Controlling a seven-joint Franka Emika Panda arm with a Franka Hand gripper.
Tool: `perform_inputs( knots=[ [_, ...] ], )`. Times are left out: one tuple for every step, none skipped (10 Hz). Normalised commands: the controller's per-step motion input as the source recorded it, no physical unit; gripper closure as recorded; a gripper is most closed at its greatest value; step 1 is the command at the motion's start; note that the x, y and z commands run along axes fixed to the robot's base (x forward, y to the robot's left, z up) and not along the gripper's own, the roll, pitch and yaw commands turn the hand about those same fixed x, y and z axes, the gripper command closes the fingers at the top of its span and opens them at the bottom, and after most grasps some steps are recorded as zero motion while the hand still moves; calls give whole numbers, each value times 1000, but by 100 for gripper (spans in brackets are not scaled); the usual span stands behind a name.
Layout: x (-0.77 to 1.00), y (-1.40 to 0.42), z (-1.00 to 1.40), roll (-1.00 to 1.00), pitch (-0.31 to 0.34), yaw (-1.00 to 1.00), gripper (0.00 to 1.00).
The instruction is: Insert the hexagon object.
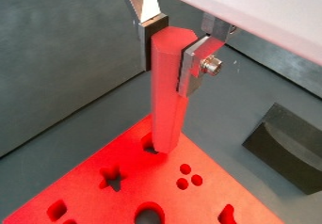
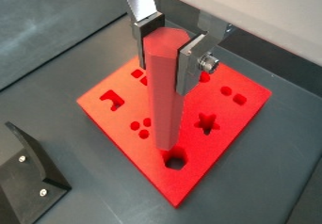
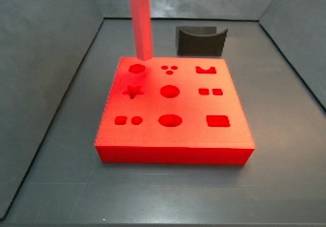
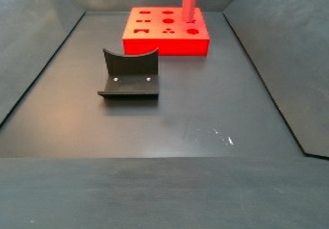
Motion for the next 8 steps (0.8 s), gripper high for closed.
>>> perform_inputs(
  knots=[
    [-83,0,-260,0,-29,-49,100],
    [-91,0,-280,0,-36,-49,100],
    [-109,29,-254,0,-20,-63,100],
    [-103,40,-231,0,-17,-69,100],
    [-71,66,-243,0,-10,-54,100],
    [-40,117,-263,0,-4,-29,100],
    [29,34,-263,0,-23,0,100],
    [203,9,-274,-6,-6,0,100]
  ],
)
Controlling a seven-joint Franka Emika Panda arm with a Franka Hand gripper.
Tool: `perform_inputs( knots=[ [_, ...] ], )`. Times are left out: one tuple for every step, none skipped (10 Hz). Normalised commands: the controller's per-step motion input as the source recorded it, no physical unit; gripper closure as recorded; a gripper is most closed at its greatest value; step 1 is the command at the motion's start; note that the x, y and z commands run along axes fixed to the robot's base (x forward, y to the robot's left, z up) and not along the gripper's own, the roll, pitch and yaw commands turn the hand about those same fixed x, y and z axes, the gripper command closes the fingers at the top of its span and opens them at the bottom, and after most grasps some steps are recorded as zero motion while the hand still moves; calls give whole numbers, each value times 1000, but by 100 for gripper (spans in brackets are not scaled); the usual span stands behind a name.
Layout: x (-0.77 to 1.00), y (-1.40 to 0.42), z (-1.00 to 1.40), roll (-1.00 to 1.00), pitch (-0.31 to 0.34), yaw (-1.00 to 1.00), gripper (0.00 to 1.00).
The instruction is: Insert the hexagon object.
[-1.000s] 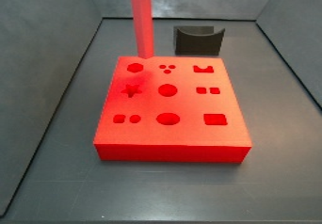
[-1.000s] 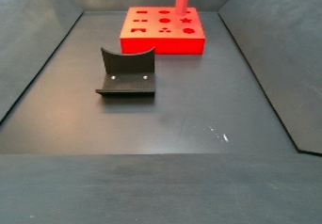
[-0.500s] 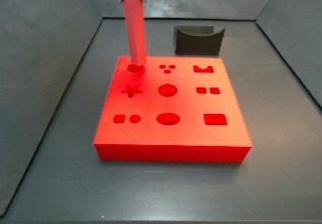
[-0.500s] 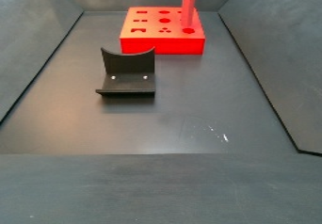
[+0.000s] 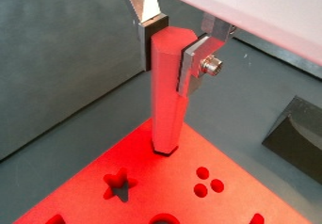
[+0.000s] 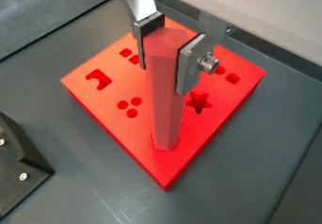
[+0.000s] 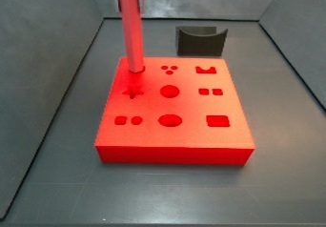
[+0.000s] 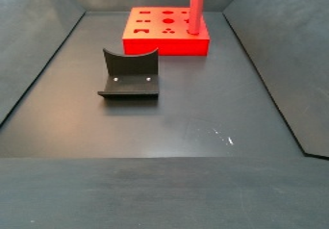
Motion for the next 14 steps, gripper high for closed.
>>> perform_inputs(
  knots=[
    [140,80,-280,-7,-9,0,100],
    [60,57,-229,0,-9,0,100],
    [0,29,-211,0,-14,0,100],
    [0,14,-131,-11,-33,0,100],
    [129,6,-191,-76,0,0,100],
    [226,0,-769,39,0,-94,100],
    [166,0,-1000,0,-57,-197,100],
    [83,0,-1000,4,-71,-194,100],
    [26,0,-1000,59,-59,-157,100],
    [17,0,-1000,67,-66,-160,100],
    [0,0,-1000,93,-69,-134,100],
    [77,9,-94,0,7,-37,100],
    [0,0,0,0,-7,0,100],
    [0,0,0,0,0,0,100]
  ],
)
